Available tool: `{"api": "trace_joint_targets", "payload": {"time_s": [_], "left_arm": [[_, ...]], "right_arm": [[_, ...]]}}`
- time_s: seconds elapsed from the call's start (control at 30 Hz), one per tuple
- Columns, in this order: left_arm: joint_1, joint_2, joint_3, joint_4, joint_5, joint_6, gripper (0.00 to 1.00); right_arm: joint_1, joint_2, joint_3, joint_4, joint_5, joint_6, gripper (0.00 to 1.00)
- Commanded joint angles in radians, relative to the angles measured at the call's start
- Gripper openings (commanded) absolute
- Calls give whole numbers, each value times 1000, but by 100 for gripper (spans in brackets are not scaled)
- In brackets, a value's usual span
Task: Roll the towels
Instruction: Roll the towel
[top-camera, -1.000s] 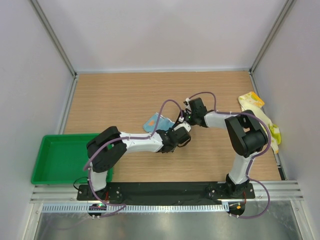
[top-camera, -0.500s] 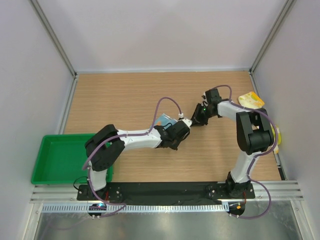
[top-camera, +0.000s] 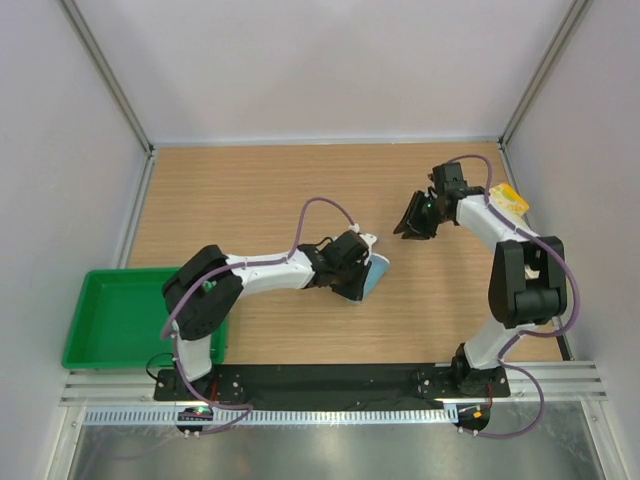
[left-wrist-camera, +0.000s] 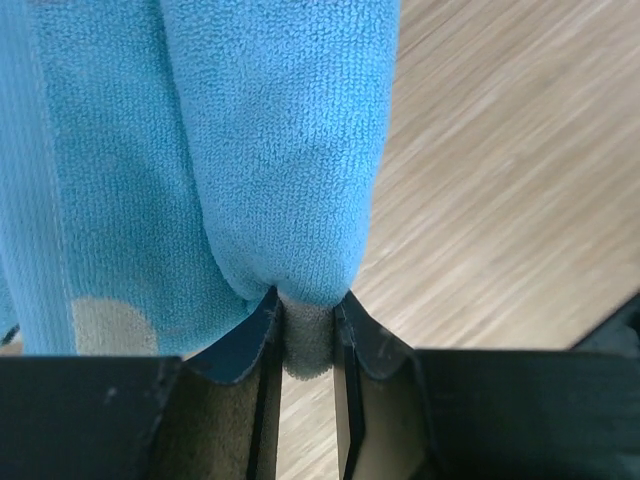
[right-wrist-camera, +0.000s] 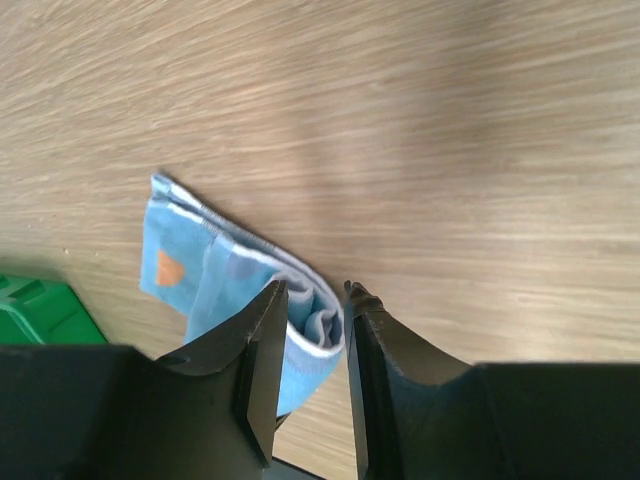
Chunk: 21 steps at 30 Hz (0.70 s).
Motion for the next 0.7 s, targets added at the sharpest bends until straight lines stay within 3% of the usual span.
{"api": "trace_joint_targets", "payload": {"time_s": [0.0, 0.23, 0.4, 0.67], "left_arm": [[55, -21, -36, 79, 257, -110, 14], [182, -9, -108, 261, 498, -301, 13], [268, 33, -132, 347, 614, -485, 14], [331, 99, -220, 547, 737, -717, 15]], "right_arm": [[3, -118, -47, -23, -18, 4, 37], [5, -271, -182, 7, -126, 26, 44], [15, -351, -288, 135, -250, 81, 53], [124, -284, -425, 365, -264, 168, 57]]}}
